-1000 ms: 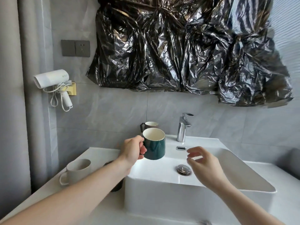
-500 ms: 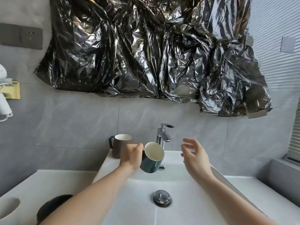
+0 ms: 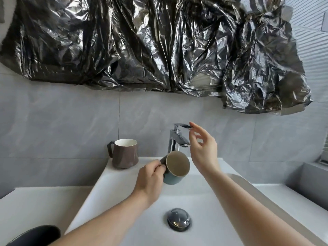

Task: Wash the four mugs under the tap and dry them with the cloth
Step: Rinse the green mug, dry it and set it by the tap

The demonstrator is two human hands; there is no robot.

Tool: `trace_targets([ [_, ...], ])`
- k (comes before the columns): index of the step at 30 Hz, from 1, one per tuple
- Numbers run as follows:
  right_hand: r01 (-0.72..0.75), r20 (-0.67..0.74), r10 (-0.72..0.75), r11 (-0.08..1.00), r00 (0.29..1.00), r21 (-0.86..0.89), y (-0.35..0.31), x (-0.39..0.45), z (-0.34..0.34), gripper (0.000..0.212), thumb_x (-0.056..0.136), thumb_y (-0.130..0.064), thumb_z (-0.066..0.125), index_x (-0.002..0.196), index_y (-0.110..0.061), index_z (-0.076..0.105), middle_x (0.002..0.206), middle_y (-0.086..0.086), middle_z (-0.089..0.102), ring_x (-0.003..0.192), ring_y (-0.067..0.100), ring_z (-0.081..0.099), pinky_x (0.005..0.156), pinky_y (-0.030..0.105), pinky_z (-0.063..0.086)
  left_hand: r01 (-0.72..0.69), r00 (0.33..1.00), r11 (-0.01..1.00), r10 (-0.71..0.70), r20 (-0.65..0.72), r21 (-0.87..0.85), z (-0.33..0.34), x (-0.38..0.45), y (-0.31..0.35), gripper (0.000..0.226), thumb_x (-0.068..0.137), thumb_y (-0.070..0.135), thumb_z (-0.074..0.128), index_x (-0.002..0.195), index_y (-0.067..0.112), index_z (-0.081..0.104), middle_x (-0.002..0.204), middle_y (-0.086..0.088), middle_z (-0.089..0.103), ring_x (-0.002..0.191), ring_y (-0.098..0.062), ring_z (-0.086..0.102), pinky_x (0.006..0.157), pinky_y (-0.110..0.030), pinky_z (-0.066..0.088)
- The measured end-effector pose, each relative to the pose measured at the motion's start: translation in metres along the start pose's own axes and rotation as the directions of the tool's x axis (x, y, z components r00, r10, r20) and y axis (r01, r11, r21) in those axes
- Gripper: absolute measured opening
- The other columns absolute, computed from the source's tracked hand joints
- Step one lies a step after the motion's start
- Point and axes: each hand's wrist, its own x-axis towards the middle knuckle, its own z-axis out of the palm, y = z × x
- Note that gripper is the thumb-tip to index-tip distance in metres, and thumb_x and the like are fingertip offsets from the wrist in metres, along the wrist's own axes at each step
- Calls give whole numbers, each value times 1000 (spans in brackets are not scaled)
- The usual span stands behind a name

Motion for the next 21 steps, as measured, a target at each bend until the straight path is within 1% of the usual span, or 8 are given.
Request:
trace_targets([
  [2,10,9,-10,1000,1000,2,3,0,-1,28,105,-28,58,128,-35,72,106,-16,73,85,-17,63,74,1,44,-34,999,999,34,-6,-14,2,1,1,45,80,50,48,78,5,53,74,0,57,78,-17,50,84,-58,51],
  [5,0,10,0,1000,1000,6,2,6,-3,25,105,-33,59,124,-36,75,97,-30,69,87,-21,62,74,-2,41,-86,996,996,86,-8,-34,6,-1,4,32,87,39,48,73,10,48,73,2,52,77,-15,46,76,-42,43],
  [7,11,8,-11,1000,1000,6,3,7,-5,23,104,-33,62,121,-36,76,94,-32,68,86,-22,61,72,-3,40,-111,994,993,112,3,-48,6,-2,4,28,90,34,48,70,15,44,72,3,49,77,-14,44,76,-38,39],
  [11,28,1,-28,999,1000,20,6,11,-6,21,102,-33,65,118,-35,78,97,-23,74,83,-22,62,73,-3,41,-152,987,986,155,35,-74,5,-1,0,36,91,36,48,80,2,48,79,-3,51,81,-15,46,81,-40,42],
  [15,18,-7,-18,998,1000,56,7,15,-6,20,100,-35,68,116,-32,79,101,-20,76,90,-11,67,75,-2,43,-133,986,984,144,90,-117,8,-6,3,42,93,32,47,96,-9,57,87,-6,59,86,-13,51,88,-43,50],
  [18,12,-5,-12,997,1000,71,8,16,-6,20,99,-38,68,115,-34,80,102,-19,78,92,-7,70,76,0,45,-118,986,989,127,111,-84,11,-12,3,36,95,30,47,93,-4,60,86,-4,60,86,-14,52,99,-58,48],
  [19,8,-5,-7,997,1000,76,8,17,-7,20,99,-38,69,114,-34,80,101,-19,78,91,-7,70,75,0,45,-108,986,991,117,116,-79,13,-14,3,34,95,30,48,92,-1,62,85,-3,61,87,-14,52,100,-60,47],
  [21,-4,-4,4,996,1000,89,9,17,-7,19,99,-39,69,114,-36,80,97,-20,78,87,-11,68,73,-1,44,-97,986,992,106,131,-77,17,-17,3,32,94,29,49,93,3,67,86,-1,65,88,-13,56,102,-57,48],
])
